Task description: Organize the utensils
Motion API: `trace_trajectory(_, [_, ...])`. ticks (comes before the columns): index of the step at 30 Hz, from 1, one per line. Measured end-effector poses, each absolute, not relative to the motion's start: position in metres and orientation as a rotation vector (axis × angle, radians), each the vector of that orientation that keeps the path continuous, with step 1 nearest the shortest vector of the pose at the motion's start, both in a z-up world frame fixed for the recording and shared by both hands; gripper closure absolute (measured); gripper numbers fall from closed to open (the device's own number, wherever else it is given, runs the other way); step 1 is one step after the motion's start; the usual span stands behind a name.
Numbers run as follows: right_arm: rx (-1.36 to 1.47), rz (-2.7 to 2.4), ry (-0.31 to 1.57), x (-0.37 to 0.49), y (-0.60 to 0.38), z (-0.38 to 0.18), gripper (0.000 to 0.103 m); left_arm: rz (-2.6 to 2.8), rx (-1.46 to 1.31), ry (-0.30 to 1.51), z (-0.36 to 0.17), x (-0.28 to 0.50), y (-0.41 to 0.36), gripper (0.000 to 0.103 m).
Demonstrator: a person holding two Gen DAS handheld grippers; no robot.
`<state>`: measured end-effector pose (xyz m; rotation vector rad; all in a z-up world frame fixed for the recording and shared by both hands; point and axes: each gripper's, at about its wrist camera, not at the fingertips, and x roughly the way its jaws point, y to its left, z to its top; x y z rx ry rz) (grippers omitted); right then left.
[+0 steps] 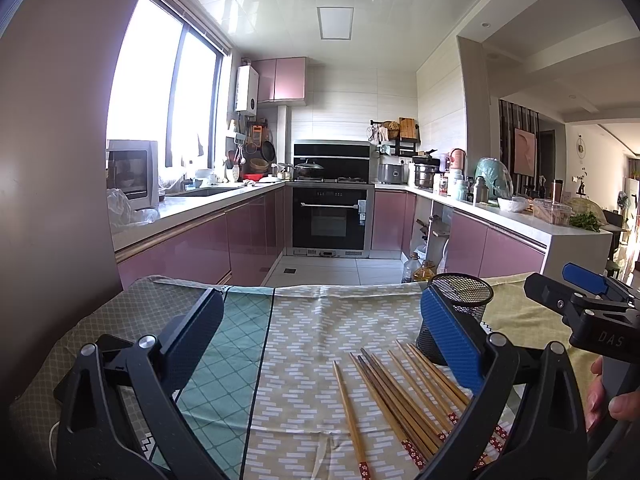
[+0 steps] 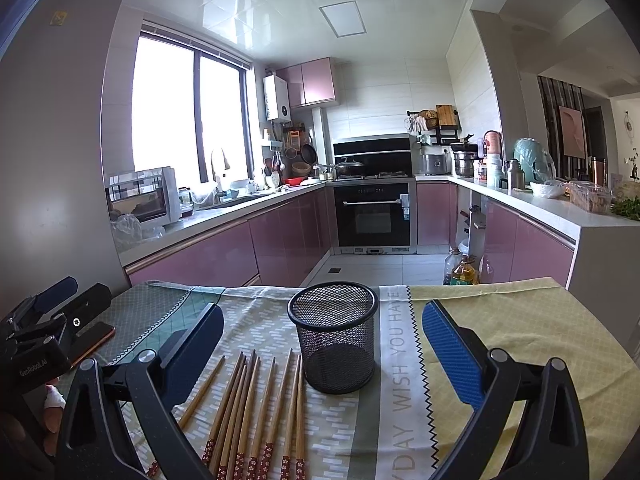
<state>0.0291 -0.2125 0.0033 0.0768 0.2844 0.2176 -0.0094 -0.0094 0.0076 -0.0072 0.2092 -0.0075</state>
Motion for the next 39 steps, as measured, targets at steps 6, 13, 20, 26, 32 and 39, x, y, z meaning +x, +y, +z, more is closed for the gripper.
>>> trace_trajectory(6, [0.078,0.218,0.288,0.0297,-0.2126,0.0022,0.007,-0.006,-0.006,0.208,0.0067,-0.0098,-0.0092,0.006])
trace_trajectory(13, [0.078,0.219,0.287,0.0298,-0.2128,0.0017,0.007,-0.006,-0.007,0.207,0.0063,-0.0104,-0.0094,0.006])
trace_trajectory(20, [0.081,0.220,0.290,0.0302,-0.2129,0.0011,0.007,-0.007,-0.008,0.208,0.0054,-0.0108,-0.0094,0.006])
trace_trajectory(26, [0.082,0.222,0.289,0.0303,-0.2132,0.0013,0.007,-0.010,-0.007,0.211,0.0051,-0.0108,-0.0102,0.006])
trace_trajectory(32, [0.083,0.223,0.289,0.0310,-0.2128,0.0006,0.007,-0.010,-0.008,0.212,0.0038,-0.0115,-0.0114,0.006])
trace_trajectory(39, [0.084,0.223,0.290,0.0314,-0.2125,0.0006,0.007,-0.012,-0.008,0.215,0.0022,-0.0107,-0.0120,0.006])
